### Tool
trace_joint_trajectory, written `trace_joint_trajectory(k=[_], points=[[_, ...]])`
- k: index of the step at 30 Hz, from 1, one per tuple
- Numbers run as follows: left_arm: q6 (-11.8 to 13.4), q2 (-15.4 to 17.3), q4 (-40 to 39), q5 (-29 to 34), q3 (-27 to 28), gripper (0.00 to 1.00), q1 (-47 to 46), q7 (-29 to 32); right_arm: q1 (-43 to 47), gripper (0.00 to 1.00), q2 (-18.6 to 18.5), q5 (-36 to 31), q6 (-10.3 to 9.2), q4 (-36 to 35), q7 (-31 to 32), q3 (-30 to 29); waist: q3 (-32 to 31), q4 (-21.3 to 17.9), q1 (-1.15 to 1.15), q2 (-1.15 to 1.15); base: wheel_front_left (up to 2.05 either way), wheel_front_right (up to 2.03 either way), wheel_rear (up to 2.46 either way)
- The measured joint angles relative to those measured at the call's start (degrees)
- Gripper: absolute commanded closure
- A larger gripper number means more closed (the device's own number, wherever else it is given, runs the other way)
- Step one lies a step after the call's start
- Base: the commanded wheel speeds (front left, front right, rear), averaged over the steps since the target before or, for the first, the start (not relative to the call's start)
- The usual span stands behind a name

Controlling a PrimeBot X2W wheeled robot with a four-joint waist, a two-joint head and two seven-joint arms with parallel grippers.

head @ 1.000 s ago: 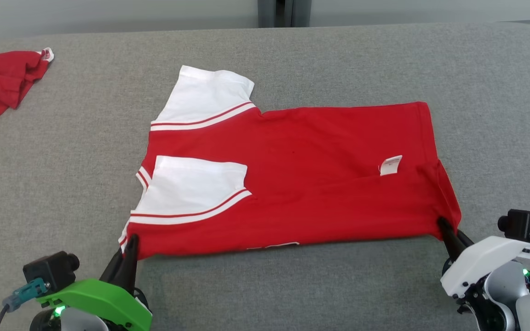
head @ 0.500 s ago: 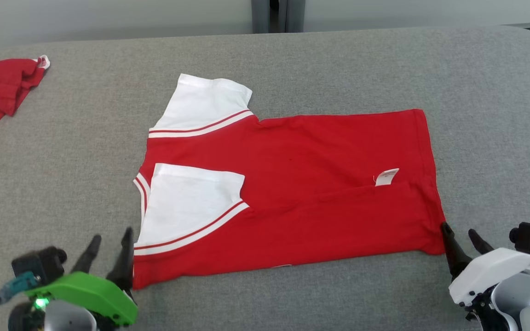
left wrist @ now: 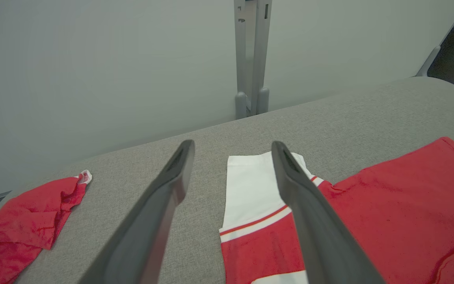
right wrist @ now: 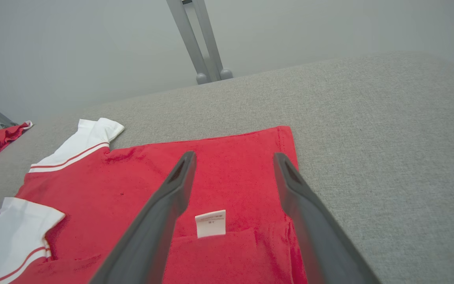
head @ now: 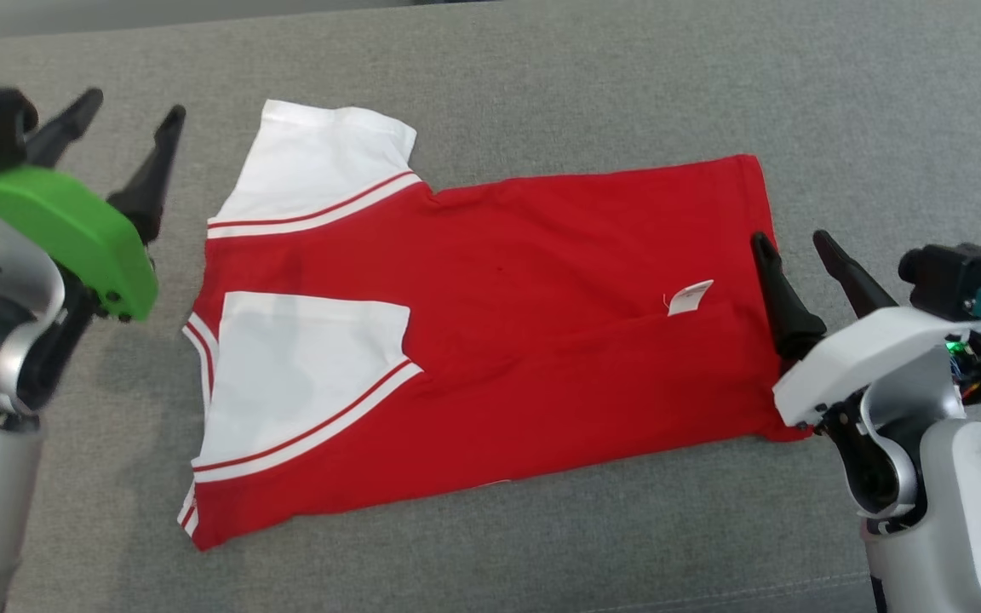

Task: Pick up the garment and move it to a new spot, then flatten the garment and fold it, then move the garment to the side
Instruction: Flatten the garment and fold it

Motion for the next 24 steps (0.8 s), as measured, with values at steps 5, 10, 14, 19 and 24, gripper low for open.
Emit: trace_joint_trajectory(k=[5,10,14,19,24], points=[[-1.01,1.48,5.89,0.33,-1.23,0.0,-10.17,4.7,-5.39,0.0,-0.02,-0.01,0.0,0.32,-0.02,4.21,4.02,-2.35,0.0,0.0,0.0,0.0,0.0],[-1.52,1.97,12.41,-0.58,-2.04,0.0,-14.81,8.73,-9.72,0.0,-0.07,0.47,0.0,2.16,-1.49,6.7,8.34,-4.99,0.0,0.0,0.0,0.0,0.0],[-1.47,2.54,16.63,-1.69,-1.31,0.0,-16.7,10.4,-12.38,0.0,-0.07,1.13,0.0,3.89,-2.79,8.2,11.37,-7.15,0.0,0.0,0.0,0.0,0.0],[-1.44,3.35,20.26,-2.35,-1.01,0.0,-18.37,11.8,-15.03,0.0,-0.1,1.76,0.0,6.05,-4.31,9.81,14.39,-10.46,0.01,0.0,0.0,0.0,0.0],[-1.46,4.41,22.17,-3.37,-0.85,0.0,-18.45,13.13,-16.54,0.0,-0.08,2.34,0.0,7.59,-5.6,10.66,16.86,-13.61,0.01,0.0,0.0,0.0,0.0]])
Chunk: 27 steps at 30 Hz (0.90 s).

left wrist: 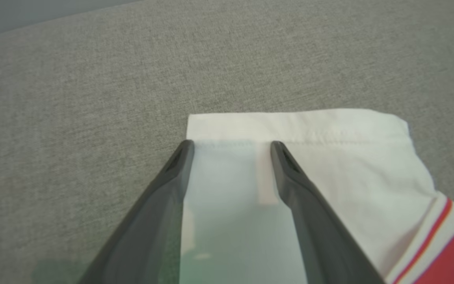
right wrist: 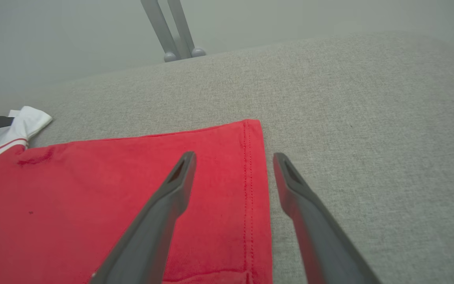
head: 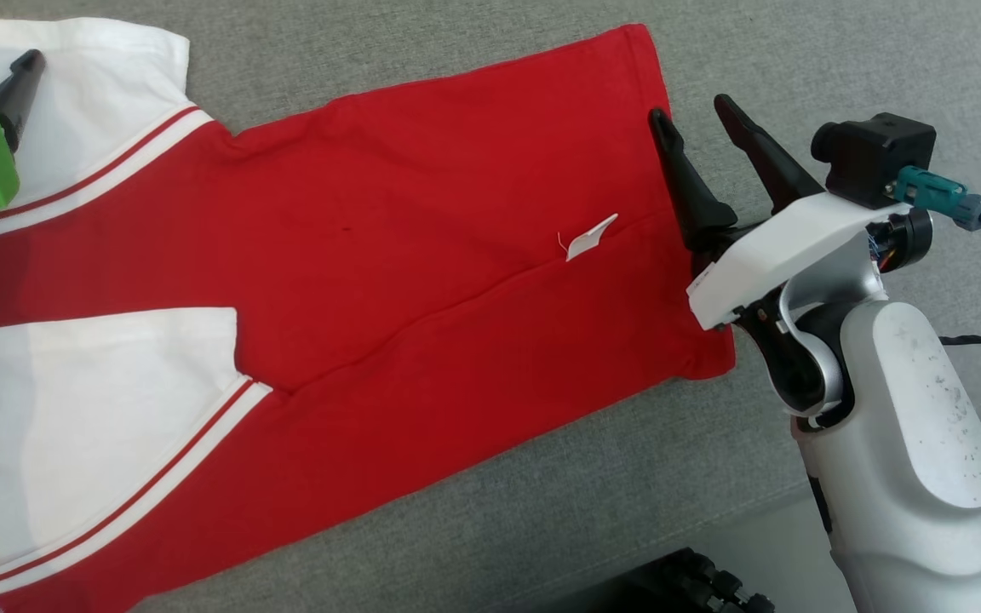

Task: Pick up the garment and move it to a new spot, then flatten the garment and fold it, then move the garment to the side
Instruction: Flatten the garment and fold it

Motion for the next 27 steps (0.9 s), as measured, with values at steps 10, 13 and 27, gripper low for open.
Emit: trace_joint_trajectory(k=[10,13,27], points=[[2.64,1.56,0.65,0.35,0.87,0.0,-0.9,0.59,-0.96,0.0,0.02,0.38,0.0,1.19,-1.24,0.54,1.38,-1.81,-0.01,0.0,0.0,0.0,0.0],[3.79,1.79,0.92,0.94,0.88,0.0,-1.05,0.48,-1.49,0.0,0.01,0.44,0.0,1.23,-1.33,0.76,1.38,-1.81,0.0,0.0,0.0,0.0,0.0],[3.01,0.8,1.16,0.47,-0.44,1.0,-1.7,-0.24,-4.99,0.0,-0.68,-0.44,0.0,3.82,-0.35,0.97,1.23,-0.73,-0.01,0.0,0.0,0.0,0.0]])
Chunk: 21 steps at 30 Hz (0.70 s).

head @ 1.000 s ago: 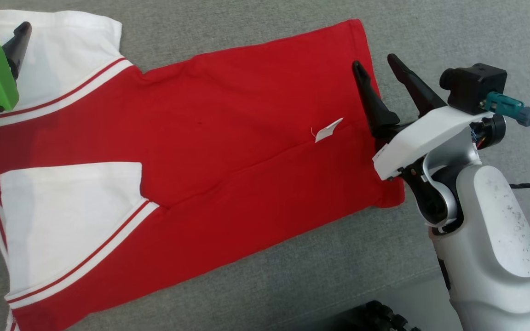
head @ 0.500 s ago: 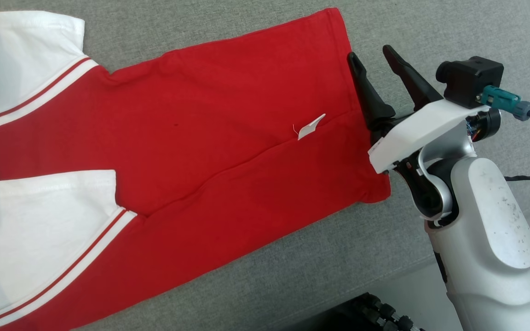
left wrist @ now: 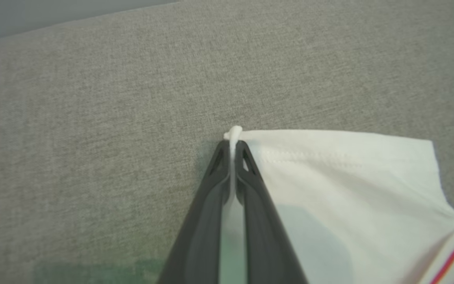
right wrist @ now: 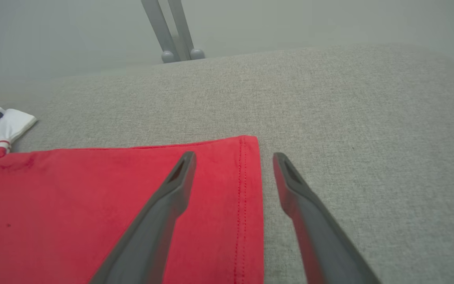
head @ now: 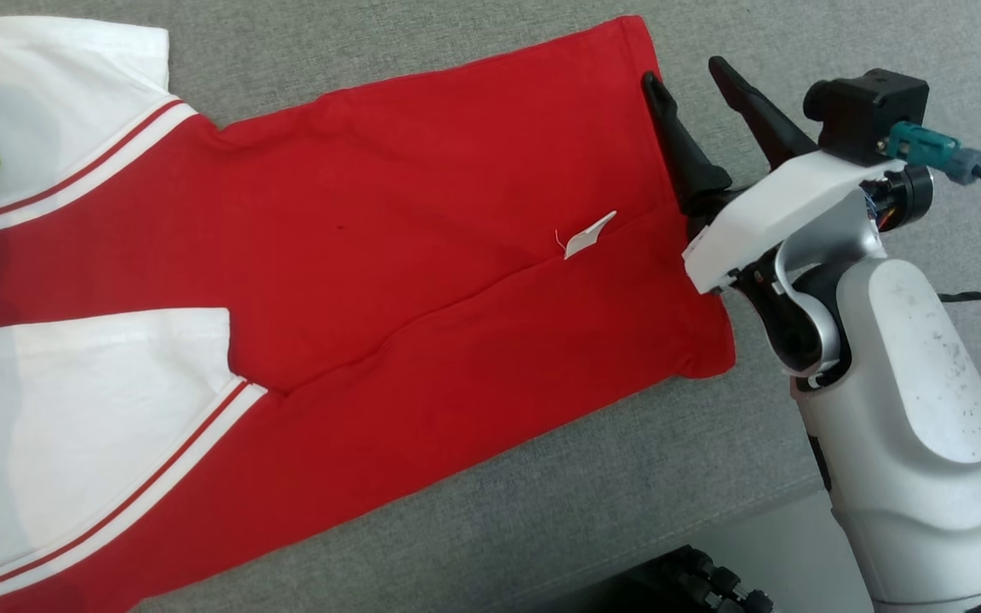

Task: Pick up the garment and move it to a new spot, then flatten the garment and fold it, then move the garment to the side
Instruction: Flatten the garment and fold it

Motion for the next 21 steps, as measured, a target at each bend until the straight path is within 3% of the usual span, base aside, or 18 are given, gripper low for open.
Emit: trace_joint_trajectory(k=[13,21], points=[[-2.34,-4.03,-2.38,-1.58,-2.11,1.0,-0.65,-4.39,-10.64,0.0,-5.92,-3.46,0.0,13.99,6.62,0.38,-1.75,4.83,0.0,0.0,0.0,0.0,0.0],[-3.35,-5.87,-5.21,-2.55,-3.55,1.0,-0.49,-6.73,-15.45,0.0,-7.26,-2.91,0.0,22.81,9.88,1.94,-2.53,8.9,0.0,0.0,0.0,0.0,0.0]])
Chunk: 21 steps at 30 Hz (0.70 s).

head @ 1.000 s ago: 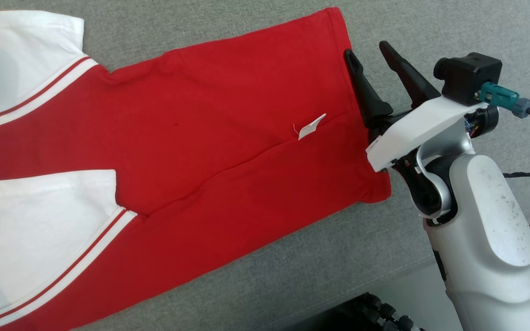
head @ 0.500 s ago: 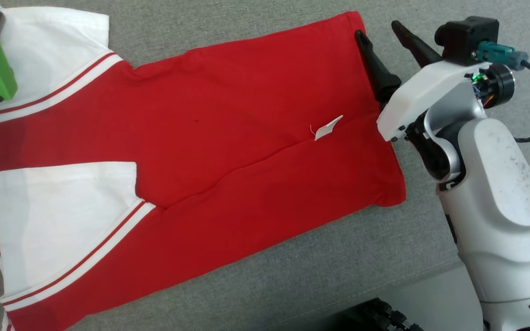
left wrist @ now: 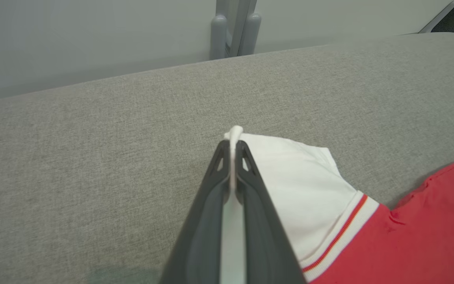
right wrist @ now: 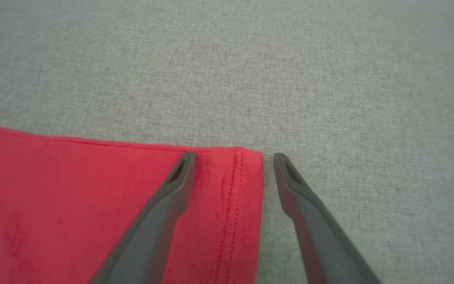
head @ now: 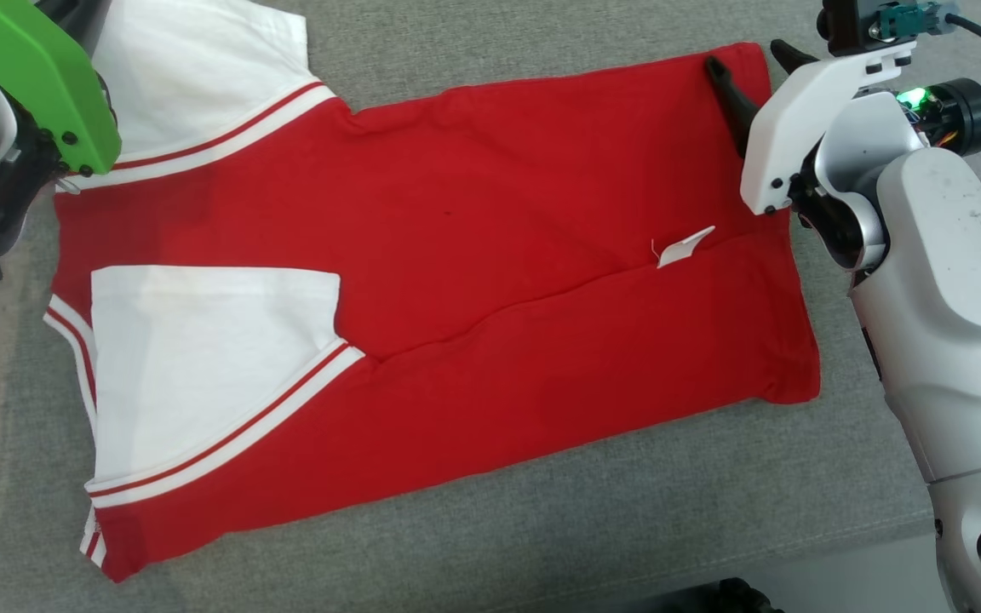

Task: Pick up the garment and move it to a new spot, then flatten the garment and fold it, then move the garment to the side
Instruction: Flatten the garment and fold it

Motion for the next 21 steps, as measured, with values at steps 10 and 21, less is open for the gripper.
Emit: trace_joint_trajectory(k=[10,21], points=[[-0.44,-0.87,-1.45,-1.1,-1.32,1.0,0.65,-1.27,-2.85,1.0,-0.91,0.96,0.05,5.41,1.15,1.65,-0.65,2.31,0.0,0.0,0.0,0.0,0.0],[-0.66,-0.51,-4.74,-2.38,-0.51,1.0,4.63,-5.69,-2.17,1.0,-1.44,0.07,0.05,5.88,-6.75,2.5,-3.3,2.59,0.0,0.0,0.0,0.0,0.0]])
